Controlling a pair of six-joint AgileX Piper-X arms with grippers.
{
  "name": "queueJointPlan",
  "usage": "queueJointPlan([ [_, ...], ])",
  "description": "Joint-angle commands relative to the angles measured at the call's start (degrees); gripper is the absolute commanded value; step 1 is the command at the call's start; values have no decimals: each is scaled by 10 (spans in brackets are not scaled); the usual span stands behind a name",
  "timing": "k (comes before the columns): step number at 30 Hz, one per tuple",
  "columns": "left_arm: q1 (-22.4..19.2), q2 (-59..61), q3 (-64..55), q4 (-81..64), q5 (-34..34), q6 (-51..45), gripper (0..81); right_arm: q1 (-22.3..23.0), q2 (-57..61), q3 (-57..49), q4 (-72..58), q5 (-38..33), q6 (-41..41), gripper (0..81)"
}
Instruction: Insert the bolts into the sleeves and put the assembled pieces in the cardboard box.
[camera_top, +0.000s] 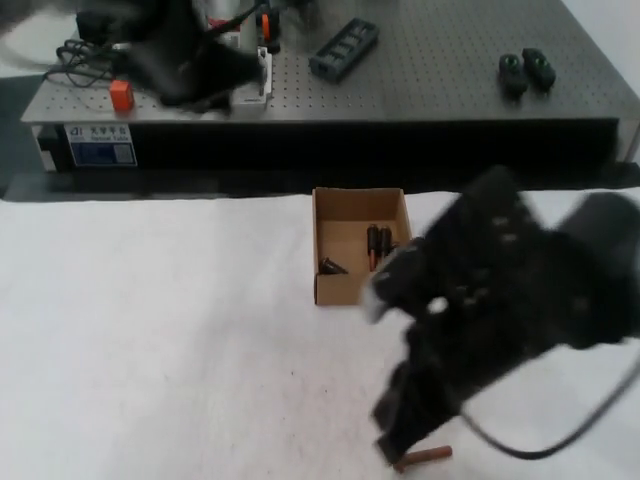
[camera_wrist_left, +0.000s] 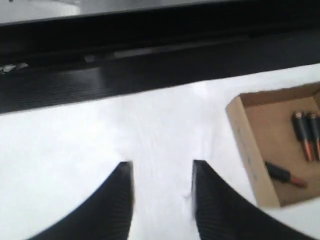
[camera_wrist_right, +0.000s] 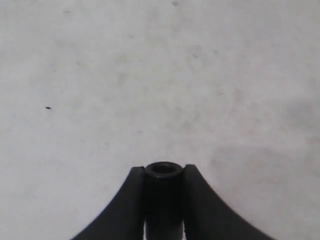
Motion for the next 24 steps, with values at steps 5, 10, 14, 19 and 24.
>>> queueJointPlan([
  [5, 4, -210, 266, -93, 91, 204, 284, 117, 163, -134, 60, -4, -62, 11],
  [10, 4, -272, 349, -87, 111, 266, 284, 159, 218, -179, 65, 30, -83, 9],
  [14, 4, -292, 385, -82, 106, 276, 284, 171, 230, -184, 71, 35, -83, 214],
  [19, 4, -296, 394, -62, 112, 285, 284, 162, 217, -184, 97, 80, -81, 367],
  [24, 4, -292, 395, -49, 157, 318, 284, 110, 162, -178, 114, 97, -87, 320],
])
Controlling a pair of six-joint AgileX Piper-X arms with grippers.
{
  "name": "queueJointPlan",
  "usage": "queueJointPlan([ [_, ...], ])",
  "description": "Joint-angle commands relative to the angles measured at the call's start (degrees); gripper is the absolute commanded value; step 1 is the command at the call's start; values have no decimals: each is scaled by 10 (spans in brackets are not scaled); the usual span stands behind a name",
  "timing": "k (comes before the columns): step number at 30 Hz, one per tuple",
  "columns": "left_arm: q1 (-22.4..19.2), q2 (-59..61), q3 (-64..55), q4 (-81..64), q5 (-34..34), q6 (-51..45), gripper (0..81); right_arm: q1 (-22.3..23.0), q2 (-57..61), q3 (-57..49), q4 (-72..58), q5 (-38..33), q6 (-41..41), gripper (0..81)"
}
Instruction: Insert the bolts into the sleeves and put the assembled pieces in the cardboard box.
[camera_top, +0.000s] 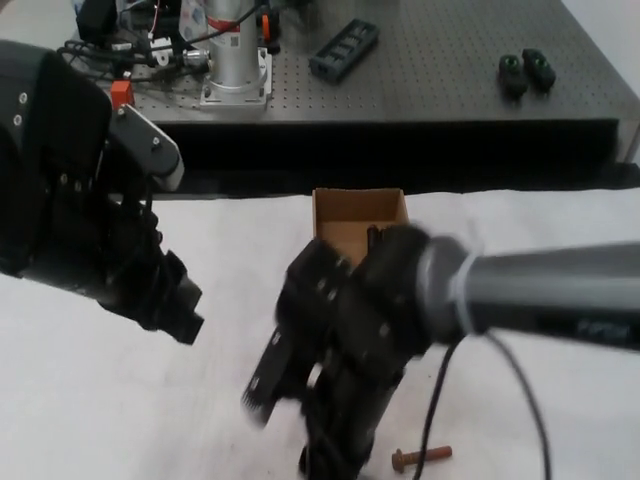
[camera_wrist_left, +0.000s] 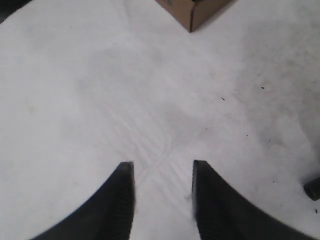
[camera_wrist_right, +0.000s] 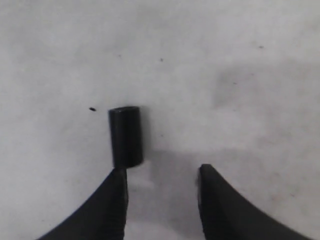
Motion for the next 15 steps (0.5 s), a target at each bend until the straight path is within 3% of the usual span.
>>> queueJointPlan([
  [1, -2, -4, -1, 2, 15, 11, 284, -40, -40, -3, 17, 34, -17, 321],
  [7, -57, 36, -1, -9, 83, 37, 284, -131, -29, 2, 76, 48, -69, 321],
  [15, -170, 117, -1, -13, 20, 128, 284, -158, 6, 5, 88, 55, -125, 321],
])
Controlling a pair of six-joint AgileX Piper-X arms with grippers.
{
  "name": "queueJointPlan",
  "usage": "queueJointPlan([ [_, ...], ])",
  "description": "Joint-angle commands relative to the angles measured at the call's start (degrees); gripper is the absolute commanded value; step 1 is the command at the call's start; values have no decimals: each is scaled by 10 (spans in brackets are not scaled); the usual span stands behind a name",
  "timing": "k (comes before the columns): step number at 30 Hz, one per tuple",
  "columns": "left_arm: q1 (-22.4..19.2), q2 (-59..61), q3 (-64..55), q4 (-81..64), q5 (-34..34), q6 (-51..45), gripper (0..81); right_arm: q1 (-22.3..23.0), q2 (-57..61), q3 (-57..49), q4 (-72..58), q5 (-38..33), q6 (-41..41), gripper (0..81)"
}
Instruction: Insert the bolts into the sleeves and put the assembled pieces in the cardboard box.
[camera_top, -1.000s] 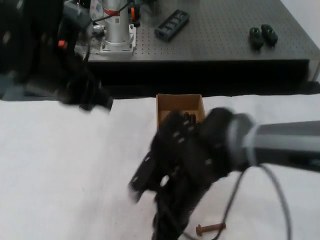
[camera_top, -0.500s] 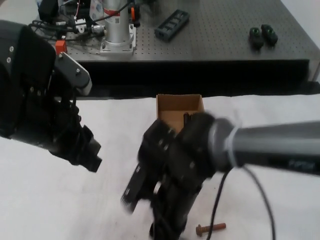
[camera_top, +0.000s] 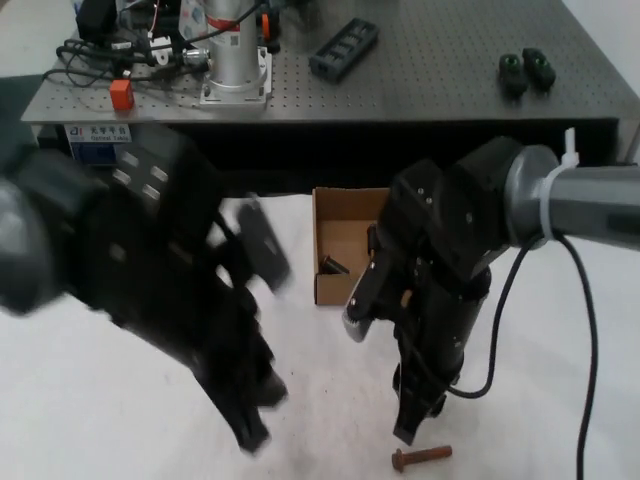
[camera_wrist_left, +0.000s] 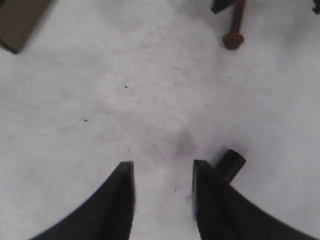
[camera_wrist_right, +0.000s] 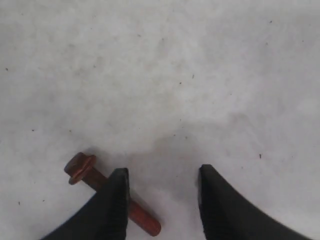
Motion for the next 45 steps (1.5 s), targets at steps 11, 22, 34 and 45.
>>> queueJointPlan([
  [11, -47, 56, -1, -27, -32, 44, 284, 7, 8, 52, 15, -53, -59, 321],
  [22, -45, 56, -1, -27, -85, 42, 284, 26, 8, 74, -68, -37, -59, 293],
  [34, -41, 56, -1, -27, -96, 38, 284, 26, 8, 74, -94, 6, -59, 11],
  [45, -71, 85, -1, -28, -24, 49, 284, -35, -28, 74, -95, -9, 54, 11],
])
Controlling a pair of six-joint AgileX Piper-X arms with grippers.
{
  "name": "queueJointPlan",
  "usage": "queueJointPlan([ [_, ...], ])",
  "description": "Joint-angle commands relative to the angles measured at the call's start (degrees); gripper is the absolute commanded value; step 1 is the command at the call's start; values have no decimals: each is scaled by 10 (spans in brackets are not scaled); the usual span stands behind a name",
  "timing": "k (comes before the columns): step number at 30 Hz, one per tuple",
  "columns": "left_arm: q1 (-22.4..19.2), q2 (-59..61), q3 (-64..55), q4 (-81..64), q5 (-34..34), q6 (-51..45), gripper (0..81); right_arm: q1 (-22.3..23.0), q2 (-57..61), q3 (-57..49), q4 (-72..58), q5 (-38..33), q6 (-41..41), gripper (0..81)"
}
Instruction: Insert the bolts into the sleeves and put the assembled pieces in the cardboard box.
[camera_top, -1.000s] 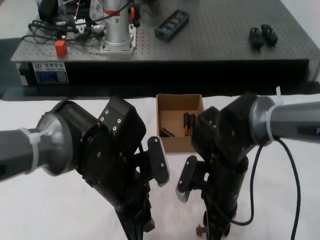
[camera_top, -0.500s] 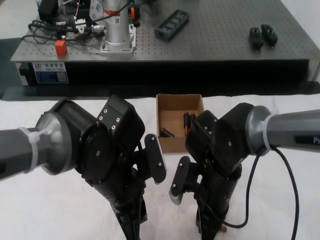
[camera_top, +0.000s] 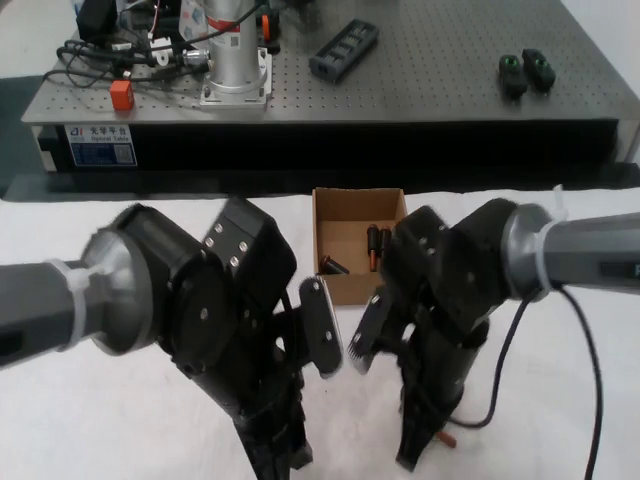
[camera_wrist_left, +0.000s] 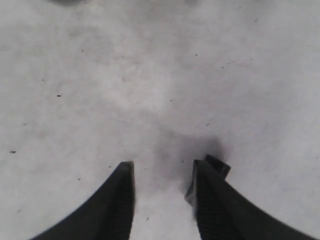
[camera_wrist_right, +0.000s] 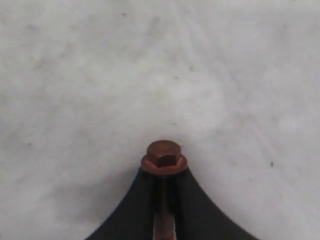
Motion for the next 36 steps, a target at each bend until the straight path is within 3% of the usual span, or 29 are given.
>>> queueJointPlan([
  [1, -5, 5, -2, -2, 2, 9, 284, -60, -44, 0, 24, -54, 92, 11],
  [8, -32, 37, -2, -2, -36, 98, 284, -105, -119, 0, 63, -103, 126, 11],
  [29, -32, 62, 1, 25, -39, 117, 284, -105, -167, 0, 67, -111, 137, 11],
  [36, -32, 94, 1, 25, -52, 117, 190, -105, -167, 0, 71, -111, 134, 11],
])
